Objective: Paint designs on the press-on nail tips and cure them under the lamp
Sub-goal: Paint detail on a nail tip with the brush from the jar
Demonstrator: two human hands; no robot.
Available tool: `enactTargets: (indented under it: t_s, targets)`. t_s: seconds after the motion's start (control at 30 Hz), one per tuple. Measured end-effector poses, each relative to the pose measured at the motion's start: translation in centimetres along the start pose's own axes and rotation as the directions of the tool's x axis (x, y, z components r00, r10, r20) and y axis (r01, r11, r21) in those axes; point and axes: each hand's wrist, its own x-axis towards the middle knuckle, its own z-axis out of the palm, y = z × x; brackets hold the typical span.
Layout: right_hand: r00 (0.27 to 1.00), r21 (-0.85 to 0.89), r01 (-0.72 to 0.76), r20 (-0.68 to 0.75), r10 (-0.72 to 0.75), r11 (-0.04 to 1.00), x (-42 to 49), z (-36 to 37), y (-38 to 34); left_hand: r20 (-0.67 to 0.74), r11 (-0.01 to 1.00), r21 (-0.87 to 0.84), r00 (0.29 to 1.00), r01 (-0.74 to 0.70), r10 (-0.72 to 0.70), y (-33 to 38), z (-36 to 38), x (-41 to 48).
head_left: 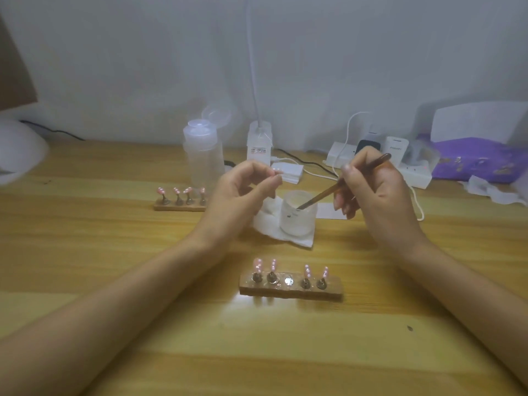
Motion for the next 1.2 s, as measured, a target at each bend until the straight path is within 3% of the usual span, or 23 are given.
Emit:
enactTargets:
  t_s: [0.27,0.53,0.8,1.2]
  targets:
    - [0.997,0.034,-0.055,0.057,0.053,0.998,0.2,0.3,0.3,-0.012,0.998,0.018,0.998,-0.056,0.056,-1.6,-0.5,-0.1]
    - [0.969,0.267,-0.095,-0.194,0.151,0.959,0.1,-0.7,1.6,-0.020,0.994,0.057,0.995,-0.092,0.093,-2.3,-0.6,-0.1]
    - [0.902,0.489,-0.197,-0.250,0.353,0.850,0.0,-0.8,2.4,-0.017,0.990,0.131,0.998,-0.051,0.054,-2.7,-0.5,-0.1]
    - [0.915,0.499,-0.206,-0.206,0.346,0.842,0.0,-0.8,2.3,0.020,0.983,0.177,0.998,-0.054,0.051,-2.5,-0.5,-0.1]
